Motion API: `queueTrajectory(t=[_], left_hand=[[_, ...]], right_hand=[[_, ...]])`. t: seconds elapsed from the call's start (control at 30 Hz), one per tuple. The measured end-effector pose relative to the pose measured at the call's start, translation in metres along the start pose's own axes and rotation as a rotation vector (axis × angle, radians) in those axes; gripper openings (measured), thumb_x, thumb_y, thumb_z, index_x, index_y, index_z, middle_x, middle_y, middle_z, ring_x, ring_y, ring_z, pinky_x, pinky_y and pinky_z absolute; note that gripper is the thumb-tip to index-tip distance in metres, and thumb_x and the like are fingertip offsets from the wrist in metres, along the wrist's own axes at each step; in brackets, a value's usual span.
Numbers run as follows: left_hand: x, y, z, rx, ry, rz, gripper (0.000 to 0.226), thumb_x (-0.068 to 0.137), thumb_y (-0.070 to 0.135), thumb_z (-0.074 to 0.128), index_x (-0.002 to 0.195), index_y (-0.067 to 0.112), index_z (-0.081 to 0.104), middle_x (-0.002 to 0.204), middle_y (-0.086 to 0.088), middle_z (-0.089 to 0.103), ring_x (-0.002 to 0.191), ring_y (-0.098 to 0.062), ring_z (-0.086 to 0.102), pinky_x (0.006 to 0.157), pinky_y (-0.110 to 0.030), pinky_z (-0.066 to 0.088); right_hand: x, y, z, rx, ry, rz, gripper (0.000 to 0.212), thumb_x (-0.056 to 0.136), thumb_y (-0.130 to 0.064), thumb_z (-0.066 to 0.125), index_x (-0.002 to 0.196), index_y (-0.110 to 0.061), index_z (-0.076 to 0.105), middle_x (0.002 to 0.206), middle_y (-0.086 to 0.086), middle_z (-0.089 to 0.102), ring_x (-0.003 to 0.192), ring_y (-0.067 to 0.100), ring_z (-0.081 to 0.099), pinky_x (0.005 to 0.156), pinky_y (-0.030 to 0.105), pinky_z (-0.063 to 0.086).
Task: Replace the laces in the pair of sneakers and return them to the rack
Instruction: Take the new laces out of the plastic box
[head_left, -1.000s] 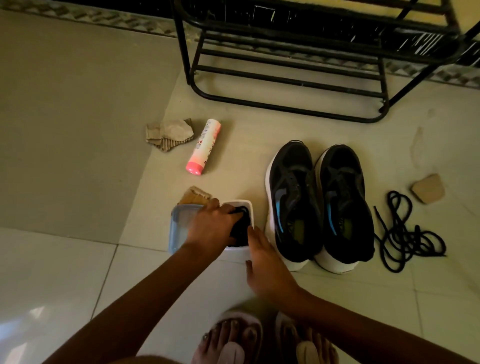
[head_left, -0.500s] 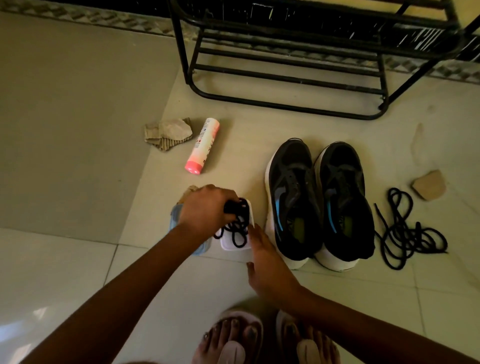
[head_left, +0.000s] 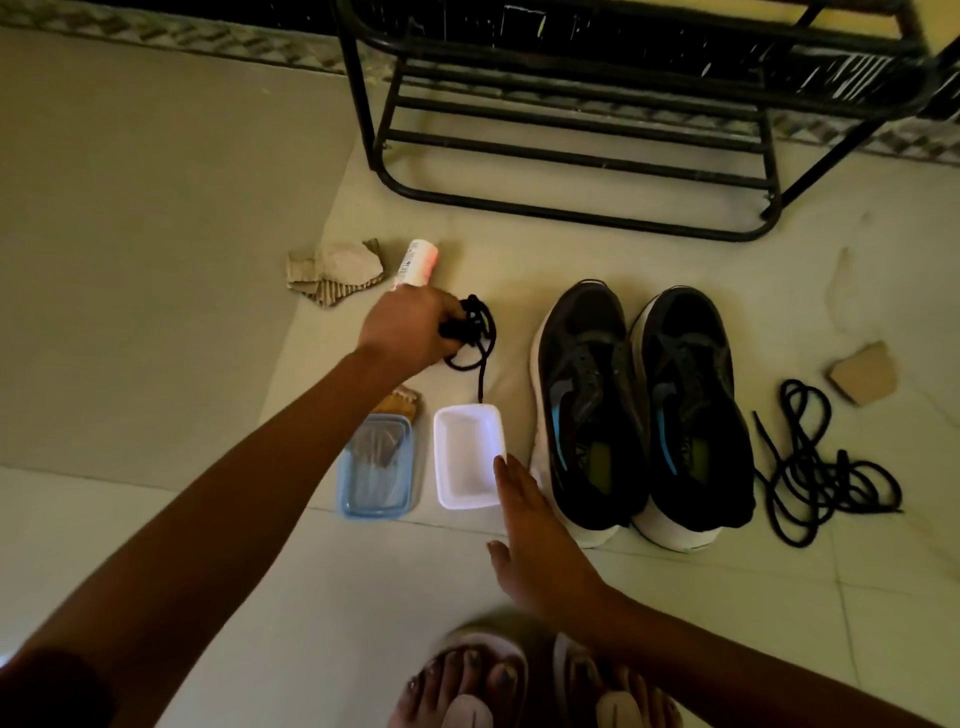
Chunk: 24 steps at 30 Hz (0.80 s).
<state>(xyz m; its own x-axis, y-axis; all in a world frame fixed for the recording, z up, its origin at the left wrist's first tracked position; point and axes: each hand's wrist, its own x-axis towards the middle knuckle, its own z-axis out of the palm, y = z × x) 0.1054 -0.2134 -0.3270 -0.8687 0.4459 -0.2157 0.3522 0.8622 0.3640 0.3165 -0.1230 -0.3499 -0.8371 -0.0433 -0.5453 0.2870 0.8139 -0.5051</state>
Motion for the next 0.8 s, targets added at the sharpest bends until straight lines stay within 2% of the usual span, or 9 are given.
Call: queueTrajectory(t=[0.1, 0.2, 0.33, 0.47, 0.53, 0.6, 0.67, 0.8], left_hand=[[0.002, -0.008, 0.02, 0.024, -0.113, 0.014, 0.038, 0.078, 0.019, 0.07, 0.116, 0.023, 0.066, 0.114, -0.003, 0.067, 0.106, -0.022, 0.06, 0.09, -0.03, 0.046], [0.0, -0.015, 0.035, 0.034, -0.153, 0.027, 0.043, 0.08, 0.021, 0.069, 0.122, 0.022, 0.061, 0.118, -0.006, 0.064, 0.109, -0.024, 0.059, 0.092, -0.033, 0.047], [-0.007, -0.022, 0.042, -0.063, -0.103, 0.031, 0.051, 0.081, 0.022, 0.07, 0.129, 0.024, 0.055, 0.127, -0.004, 0.059, 0.111, -0.023, 0.058, 0.093, -0.032, 0.044], [-0.027, -0.026, 0.032, -0.154, -0.027, 0.079, 0.047, 0.079, 0.018, 0.072, 0.124, 0.024, 0.059, 0.128, 0.002, 0.057, 0.1, -0.017, 0.063, 0.082, -0.02, 0.043], [-0.041, -0.025, 0.028, -0.175, 0.025, 0.106, 0.042, 0.078, 0.014, 0.072, 0.118, 0.021, 0.062, 0.126, 0.002, 0.058, 0.098, -0.018, 0.062, 0.082, -0.02, 0.044], [-0.057, -0.026, 0.025, -0.172, 0.085, 0.039, 0.038, 0.078, 0.014, 0.072, 0.114, 0.021, 0.063, 0.123, 0.0, 0.059, 0.097, -0.022, 0.062, 0.083, -0.03, 0.049], [-0.074, -0.029, 0.025, -0.116, 0.081, -0.102, 0.039, 0.079, 0.02, 0.071, 0.117, 0.02, 0.06, 0.123, -0.005, 0.055, 0.104, -0.027, 0.057, 0.083, -0.036, 0.048], [-0.107, -0.04, 0.041, 0.112, -0.081, -0.323, 0.078, 0.073, 0.054, 0.07, 0.131, 0.012, 0.039, 0.124, -0.013, 0.041, 0.113, -0.032, 0.044, 0.083, -0.042, 0.047]], right_hand=[[0.0, 0.0, 0.0, 0.016, 0.001, 0.013, 0.082, 0.097, -0.018, 0.046, 0.147, -0.01, -0.019, 0.158, 0.001, -0.017, 0.146, 0.015, -0.009, 0.103, 0.015, -0.007], [0.0, 0.001, 0.001, 0.03, -0.003, 0.02, 0.084, 0.097, -0.02, 0.048, 0.146, -0.012, -0.02, 0.157, -0.001, -0.018, 0.146, 0.014, -0.009, 0.104, 0.015, -0.005], [-0.002, 0.002, 0.002, 0.05, -0.001, 0.013, 0.086, 0.096, -0.022, 0.049, 0.147, -0.013, -0.019, 0.158, -0.001, -0.017, 0.146, 0.014, -0.009, 0.105, 0.015, -0.004], [-0.003, 0.003, 0.003, 0.09, 0.001, 0.001, 0.087, 0.096, -0.022, 0.051, 0.147, -0.015, -0.019, 0.158, -0.002, -0.016, 0.146, 0.012, -0.009, 0.108, 0.017, -0.003], [-0.004, 0.002, 0.002, 0.155, 0.009, -0.003, 0.089, 0.095, -0.02, 0.053, 0.146, -0.018, -0.02, 0.158, -0.004, -0.014, 0.145, 0.012, -0.007, 0.111, 0.02, 0.0], [-0.005, 0.0, 0.002, 0.199, 0.02, -0.022, 0.091, 0.094, -0.019, 0.053, 0.146, -0.019, -0.021, 0.158, -0.005, -0.014, 0.145, 0.01, -0.008, 0.111, 0.019, -0.001], [-0.005, -0.001, 0.001, 0.21, 0.037, -0.026, 0.091, 0.093, -0.02, 0.053, 0.146, -0.018, -0.02, 0.158, -0.004, -0.013, 0.145, 0.01, -0.007, 0.109, 0.017, -0.002], [-0.003, 0.002, 0.001, 0.187, 0.056, -0.031, 0.088, 0.094, -0.021, 0.053, 0.147, -0.013, -0.017, 0.158, -0.001, -0.012, 0.146, 0.012, -0.007, 0.11, 0.016, -0.004]])
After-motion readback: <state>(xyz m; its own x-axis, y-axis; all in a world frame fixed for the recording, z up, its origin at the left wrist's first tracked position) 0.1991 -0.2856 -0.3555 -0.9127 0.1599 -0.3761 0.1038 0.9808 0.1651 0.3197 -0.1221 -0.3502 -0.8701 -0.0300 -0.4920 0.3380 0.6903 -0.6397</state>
